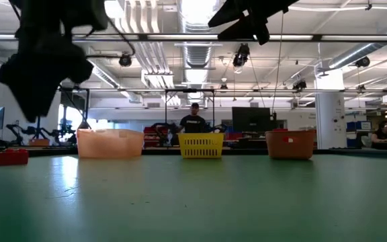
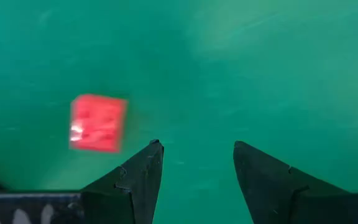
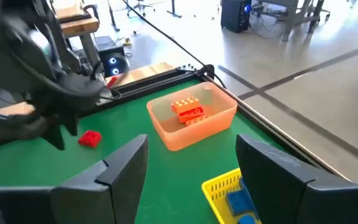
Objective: Sort & place blocks by color
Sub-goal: Put the red game piece into the orange bin
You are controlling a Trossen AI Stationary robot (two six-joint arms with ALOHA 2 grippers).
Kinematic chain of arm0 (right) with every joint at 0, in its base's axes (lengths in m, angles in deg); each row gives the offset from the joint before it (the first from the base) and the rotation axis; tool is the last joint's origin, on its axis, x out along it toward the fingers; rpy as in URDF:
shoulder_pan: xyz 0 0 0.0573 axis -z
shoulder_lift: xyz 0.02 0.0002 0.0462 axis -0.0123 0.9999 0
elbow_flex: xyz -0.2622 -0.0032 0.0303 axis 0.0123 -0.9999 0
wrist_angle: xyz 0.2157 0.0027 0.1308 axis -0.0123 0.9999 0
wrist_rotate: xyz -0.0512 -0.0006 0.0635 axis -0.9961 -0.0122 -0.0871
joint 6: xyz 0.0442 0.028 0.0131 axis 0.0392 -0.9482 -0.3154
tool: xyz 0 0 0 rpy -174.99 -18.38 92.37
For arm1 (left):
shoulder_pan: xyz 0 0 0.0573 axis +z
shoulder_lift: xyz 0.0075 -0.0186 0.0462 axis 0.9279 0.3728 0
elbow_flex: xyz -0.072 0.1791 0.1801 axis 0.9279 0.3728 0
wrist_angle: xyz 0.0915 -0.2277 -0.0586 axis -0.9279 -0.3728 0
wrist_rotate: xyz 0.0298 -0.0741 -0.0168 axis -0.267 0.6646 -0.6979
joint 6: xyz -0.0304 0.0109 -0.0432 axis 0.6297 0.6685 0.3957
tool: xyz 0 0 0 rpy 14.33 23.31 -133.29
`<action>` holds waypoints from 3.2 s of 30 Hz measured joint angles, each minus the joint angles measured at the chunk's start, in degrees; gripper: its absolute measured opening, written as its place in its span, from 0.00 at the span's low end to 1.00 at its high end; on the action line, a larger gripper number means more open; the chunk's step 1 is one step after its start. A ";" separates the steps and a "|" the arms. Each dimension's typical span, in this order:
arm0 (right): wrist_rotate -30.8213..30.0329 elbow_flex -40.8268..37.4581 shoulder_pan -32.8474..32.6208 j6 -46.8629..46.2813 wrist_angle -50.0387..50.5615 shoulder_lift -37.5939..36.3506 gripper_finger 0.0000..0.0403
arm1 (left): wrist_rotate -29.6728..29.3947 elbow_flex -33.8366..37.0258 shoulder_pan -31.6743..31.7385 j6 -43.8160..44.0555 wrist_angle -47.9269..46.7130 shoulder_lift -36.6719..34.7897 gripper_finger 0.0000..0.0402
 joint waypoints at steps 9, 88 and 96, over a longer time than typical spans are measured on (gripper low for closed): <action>0.04 -0.02 0.00 -0.04 0.05 0.20 0.58 | -0.09 9.88 0.32 -6.49 -0.11 0.00 0.45; 7.58 1.24 -2.92 48.10 -21.58 0.21 0.59 | -8.12 -0.66 6.42 -20.91 64.60 -13.64 0.31; 8.80 6.09 -4.26 54.07 -19.35 3.46 0.70 | -5.51 0.53 6.42 -8.01 73.26 -10.61 0.31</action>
